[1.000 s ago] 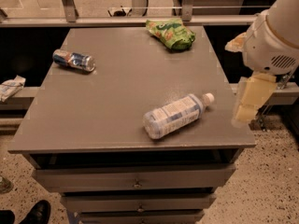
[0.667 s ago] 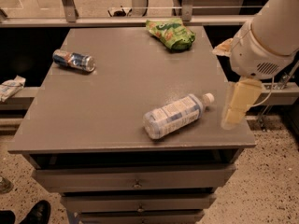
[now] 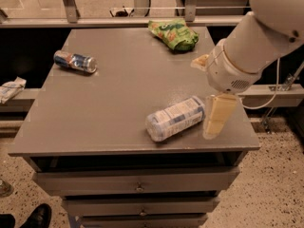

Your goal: Move blue plastic bottle near green rice chip bag

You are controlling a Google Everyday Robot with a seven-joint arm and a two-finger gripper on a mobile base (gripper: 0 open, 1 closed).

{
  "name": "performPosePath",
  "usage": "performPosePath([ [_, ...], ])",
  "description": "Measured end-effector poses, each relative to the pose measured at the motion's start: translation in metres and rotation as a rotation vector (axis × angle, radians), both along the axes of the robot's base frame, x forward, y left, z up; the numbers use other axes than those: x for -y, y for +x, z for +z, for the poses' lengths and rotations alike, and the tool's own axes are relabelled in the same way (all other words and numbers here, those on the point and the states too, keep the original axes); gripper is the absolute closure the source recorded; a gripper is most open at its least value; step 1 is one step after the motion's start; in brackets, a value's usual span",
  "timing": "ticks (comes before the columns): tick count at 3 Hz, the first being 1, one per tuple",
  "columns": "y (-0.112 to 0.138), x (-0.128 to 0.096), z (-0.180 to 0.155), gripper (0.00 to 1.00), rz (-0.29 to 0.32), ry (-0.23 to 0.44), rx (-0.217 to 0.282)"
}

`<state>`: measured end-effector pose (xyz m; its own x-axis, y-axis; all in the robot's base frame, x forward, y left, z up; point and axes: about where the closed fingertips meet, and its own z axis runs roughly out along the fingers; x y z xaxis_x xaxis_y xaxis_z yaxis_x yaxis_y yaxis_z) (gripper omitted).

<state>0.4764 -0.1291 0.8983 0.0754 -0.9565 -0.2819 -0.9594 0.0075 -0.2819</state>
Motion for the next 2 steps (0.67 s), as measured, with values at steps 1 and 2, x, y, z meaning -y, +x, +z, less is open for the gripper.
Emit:
performPosePath([
  [1, 0.015, -0.007, -0.038, 0.00, 0.006, -0.010, -0.056],
  [2, 0.020, -0.008, -0.053, 0.00, 0.002, -0.013, -0.081],
])
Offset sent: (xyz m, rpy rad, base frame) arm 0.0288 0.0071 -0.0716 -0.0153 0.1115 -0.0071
